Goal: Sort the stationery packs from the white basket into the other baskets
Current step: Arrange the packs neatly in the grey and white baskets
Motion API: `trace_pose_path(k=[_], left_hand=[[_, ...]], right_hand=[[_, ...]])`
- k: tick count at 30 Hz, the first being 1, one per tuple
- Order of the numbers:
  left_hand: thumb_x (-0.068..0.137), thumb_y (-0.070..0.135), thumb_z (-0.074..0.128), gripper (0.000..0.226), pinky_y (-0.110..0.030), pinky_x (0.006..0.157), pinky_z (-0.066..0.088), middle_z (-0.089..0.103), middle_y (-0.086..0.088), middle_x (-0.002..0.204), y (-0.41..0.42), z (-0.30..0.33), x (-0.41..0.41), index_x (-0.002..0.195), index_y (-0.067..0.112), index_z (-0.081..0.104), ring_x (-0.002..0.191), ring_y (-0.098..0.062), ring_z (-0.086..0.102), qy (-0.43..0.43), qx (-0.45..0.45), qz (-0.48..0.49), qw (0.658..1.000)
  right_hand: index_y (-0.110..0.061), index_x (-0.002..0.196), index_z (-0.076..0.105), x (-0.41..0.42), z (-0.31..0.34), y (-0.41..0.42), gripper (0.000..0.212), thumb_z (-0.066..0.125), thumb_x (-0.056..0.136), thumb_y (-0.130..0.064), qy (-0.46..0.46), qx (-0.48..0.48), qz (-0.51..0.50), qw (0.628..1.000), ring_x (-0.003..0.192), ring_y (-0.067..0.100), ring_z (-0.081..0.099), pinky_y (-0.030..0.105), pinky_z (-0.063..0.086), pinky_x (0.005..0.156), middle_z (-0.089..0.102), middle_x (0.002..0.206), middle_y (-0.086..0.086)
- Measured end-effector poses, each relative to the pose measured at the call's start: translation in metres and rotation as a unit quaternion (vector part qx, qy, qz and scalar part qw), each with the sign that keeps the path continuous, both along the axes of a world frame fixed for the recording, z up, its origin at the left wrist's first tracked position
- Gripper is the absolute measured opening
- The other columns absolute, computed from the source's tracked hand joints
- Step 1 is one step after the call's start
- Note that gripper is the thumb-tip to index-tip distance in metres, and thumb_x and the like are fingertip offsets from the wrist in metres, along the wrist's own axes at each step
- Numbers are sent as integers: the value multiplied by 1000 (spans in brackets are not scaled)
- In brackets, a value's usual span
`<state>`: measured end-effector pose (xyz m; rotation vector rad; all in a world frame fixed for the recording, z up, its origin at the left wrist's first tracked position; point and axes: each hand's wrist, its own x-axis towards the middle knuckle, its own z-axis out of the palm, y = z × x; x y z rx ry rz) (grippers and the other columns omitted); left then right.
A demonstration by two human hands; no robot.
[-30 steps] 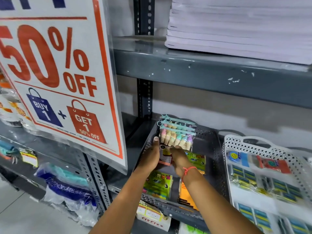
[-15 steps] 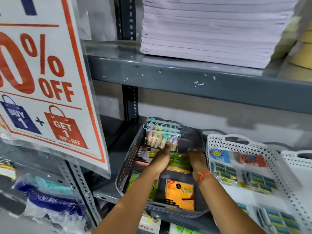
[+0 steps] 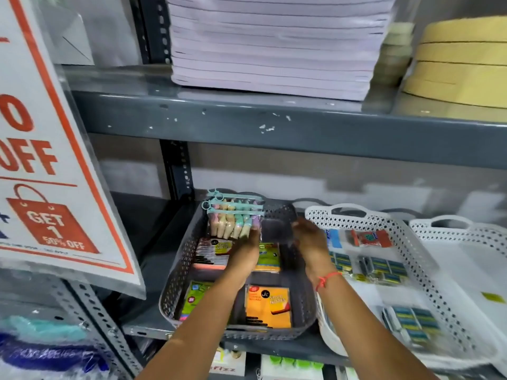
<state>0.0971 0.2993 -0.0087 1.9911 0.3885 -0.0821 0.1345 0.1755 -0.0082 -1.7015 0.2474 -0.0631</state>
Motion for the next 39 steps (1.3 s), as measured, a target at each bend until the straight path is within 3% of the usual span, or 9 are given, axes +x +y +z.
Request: trace_pose_path(k=[3,7,13,16,23,30,32,34,39], left_hand=[[97,51,20,65,-38,108,33,47,-16,141,-33,18,7,135,6,45,129,-31,44,-90,-69,28,993],[95,56,21,67,-34,108,30,43,-16,145,-94,28,11,134,9,47,134,-29,39,-41,-257,-37,965],[93,61,12,74,-41,112,28,29,-18,152,-141,15,10,144,12,32,137,-32,33,77,-149,-48,985],[97,54,10,69,-37,110,26,25,-19,154,-152,11,9,145,9,29,138,-32,30,95,-101,-37,990],[99,48,11,67,-32,106,29,28,-20,152,-172,17,2,143,1,28,137,-31,32,85,-33,6,996],[99,48,11,67,-31,93,41,43,-25,142,-188,20,-3,137,0,40,110,-26,54,56,5,14,998],[100,45,10,65,-27,83,43,46,-25,139,-201,23,1,135,2,44,100,-22,57,29,2,6,1000],[99,47,9,66,-30,93,40,44,-23,141,-216,23,2,137,3,40,117,-26,52,35,-25,-21,999],[96,54,6,74,-36,102,36,53,-25,128,-243,11,8,141,2,33,118,-28,51,103,-45,-80,990]], right_hand=[[6,123,54,1,15,-42,33,41,94,-3,5,3,-68,998,116,32,55,31,39,99,60,125,21],[8,131,44,-5,4,-97,44,37,98,-21,78,4,-71,994,121,33,51,38,38,103,51,134,21],[-14,83,56,-4,-24,-124,21,46,93,-30,165,37,-15,986,52,13,50,21,38,50,52,56,1],[-7,109,59,4,-35,-130,39,45,90,-38,176,9,21,984,85,28,59,31,43,74,64,96,12],[-2,140,37,-4,-19,-134,56,36,97,-38,189,-23,130,973,132,33,40,38,33,109,38,148,17],[5,111,59,-4,-4,-161,37,38,97,-22,65,-66,92,992,104,33,58,39,46,93,58,125,26],[4,102,63,0,0,-180,30,39,96,-13,24,-55,22,998,81,23,57,29,51,77,64,117,23],[3,111,62,2,-2,-203,35,39,96,-18,32,-52,-9,998,75,20,55,16,48,64,64,112,13],[-3,104,63,-2,-26,-232,30,48,92,-26,92,-8,7,996,101,37,64,48,51,95,67,113,23]])
